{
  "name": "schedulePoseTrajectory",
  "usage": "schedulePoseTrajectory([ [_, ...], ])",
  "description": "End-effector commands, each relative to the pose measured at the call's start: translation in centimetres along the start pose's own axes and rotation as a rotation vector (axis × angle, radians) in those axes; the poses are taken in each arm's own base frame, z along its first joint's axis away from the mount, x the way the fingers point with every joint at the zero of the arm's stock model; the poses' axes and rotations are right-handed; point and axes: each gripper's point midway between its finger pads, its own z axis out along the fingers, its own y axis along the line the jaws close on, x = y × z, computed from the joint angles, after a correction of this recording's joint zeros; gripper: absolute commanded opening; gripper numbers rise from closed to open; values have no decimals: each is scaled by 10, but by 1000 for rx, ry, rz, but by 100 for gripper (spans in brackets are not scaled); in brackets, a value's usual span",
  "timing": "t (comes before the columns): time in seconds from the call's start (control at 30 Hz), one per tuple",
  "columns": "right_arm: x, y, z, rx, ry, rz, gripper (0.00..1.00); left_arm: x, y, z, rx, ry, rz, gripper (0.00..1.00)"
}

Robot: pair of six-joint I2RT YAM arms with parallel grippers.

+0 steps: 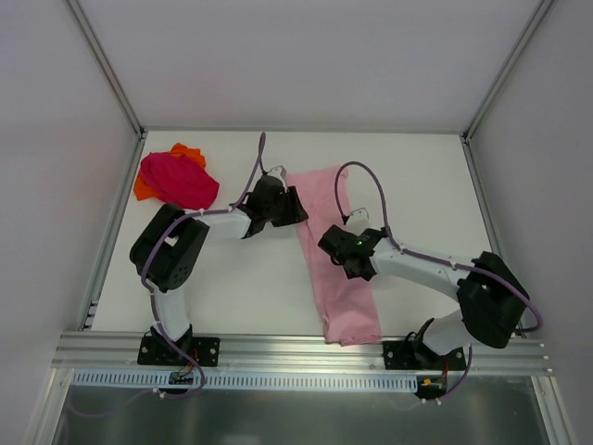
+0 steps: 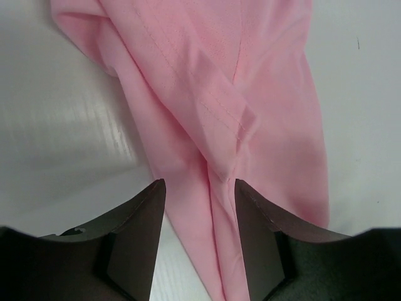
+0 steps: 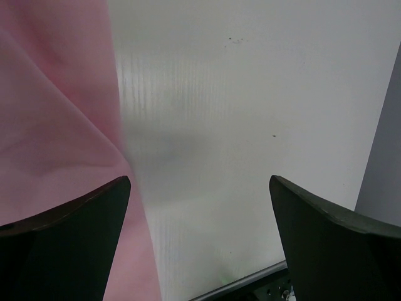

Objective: Fold and stack the t-shirts
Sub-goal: Rotate the tshirt 90 degrees

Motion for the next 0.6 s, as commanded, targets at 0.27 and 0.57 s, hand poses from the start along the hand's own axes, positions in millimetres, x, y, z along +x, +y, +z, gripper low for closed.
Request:
schedulePoseTrajectory([
  [0.27,-21,-67,-100,-213,-382,352,100,-2,-17,50,130,130,-77,47],
  [0.57,-4,-70,-110,-320,-424,330,100,-32,-3,75,88,126,-107,46],
])
